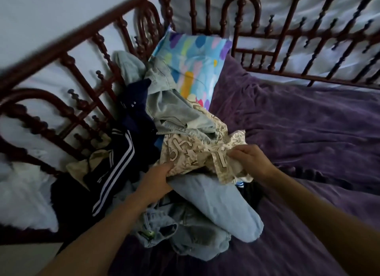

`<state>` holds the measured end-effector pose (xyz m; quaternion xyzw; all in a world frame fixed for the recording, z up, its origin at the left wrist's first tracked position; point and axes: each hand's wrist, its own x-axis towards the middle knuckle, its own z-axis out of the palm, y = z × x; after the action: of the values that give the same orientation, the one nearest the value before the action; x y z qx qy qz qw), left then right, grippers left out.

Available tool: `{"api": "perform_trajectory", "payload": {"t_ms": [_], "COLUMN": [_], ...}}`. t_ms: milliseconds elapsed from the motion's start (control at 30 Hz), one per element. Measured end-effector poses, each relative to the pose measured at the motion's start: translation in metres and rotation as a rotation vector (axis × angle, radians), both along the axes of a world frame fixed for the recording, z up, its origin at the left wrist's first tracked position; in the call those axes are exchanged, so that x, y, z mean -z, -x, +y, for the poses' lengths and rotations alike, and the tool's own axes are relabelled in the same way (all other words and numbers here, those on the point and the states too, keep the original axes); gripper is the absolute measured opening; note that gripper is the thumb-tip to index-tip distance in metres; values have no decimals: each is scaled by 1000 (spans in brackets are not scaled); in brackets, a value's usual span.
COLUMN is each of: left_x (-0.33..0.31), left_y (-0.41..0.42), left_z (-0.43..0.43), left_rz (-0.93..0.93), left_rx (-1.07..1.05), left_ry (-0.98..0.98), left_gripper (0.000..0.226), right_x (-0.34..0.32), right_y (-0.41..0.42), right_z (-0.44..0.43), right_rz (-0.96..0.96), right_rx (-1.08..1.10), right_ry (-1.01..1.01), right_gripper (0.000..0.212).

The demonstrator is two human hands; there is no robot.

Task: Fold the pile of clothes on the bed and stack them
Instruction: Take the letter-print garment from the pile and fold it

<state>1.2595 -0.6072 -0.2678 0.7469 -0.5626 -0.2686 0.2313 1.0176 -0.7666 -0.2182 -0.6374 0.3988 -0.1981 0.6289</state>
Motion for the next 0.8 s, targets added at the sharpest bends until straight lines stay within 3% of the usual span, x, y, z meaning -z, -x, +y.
{"api": "perform_trajectory", "payload": {"t_ms": [100, 167, 233, 333, 400, 467, 533, 600, 700, 800], "left_x": [-37, -67, -101, -159, -196, -227, -249, -256, -229, -164], "left_y": [16, 29, 38, 45, 48, 48, 38, 21, -6, -23], "left_z": [-4, -14, -28, -44, -48, -48, -40, -27, -6, 17], "left_rz": [-9, 13, 66, 168, 267, 355, 367, 256, -27, -172], "left_rx": [49, -10, -129, -336, -435, -550, -637, -634, -625, -629], "left_ry": [-14, 49, 177, 444, 606, 699, 775, 791, 582, 290], "left_gripper": [47, 27, 12, 18, 22, 12, 10, 4, 27, 27], "right_x": [-50, -85, -119, -161, -182, -202, -217, -222, -191, -125], "right_y": [3, 8, 18, 39, 50, 58, 64, 71, 74, 64], "right_z": [-13, -26, -40, -54, -54, -55, -60, -66, -69, -46], "right_rz": [-91, -170, -251, -340, -358, -405, -500, -530, -250, 105], "right_rx": [22, 73, 124, 120, 112, 148, 193, 205, 99, -51], "right_ry": [7, -2, -20, 56, 146, 213, 222, 215, 300, 337], "right_gripper": [36, 35, 38, 38, 29, 20, 18, 20, 21, 19]}}
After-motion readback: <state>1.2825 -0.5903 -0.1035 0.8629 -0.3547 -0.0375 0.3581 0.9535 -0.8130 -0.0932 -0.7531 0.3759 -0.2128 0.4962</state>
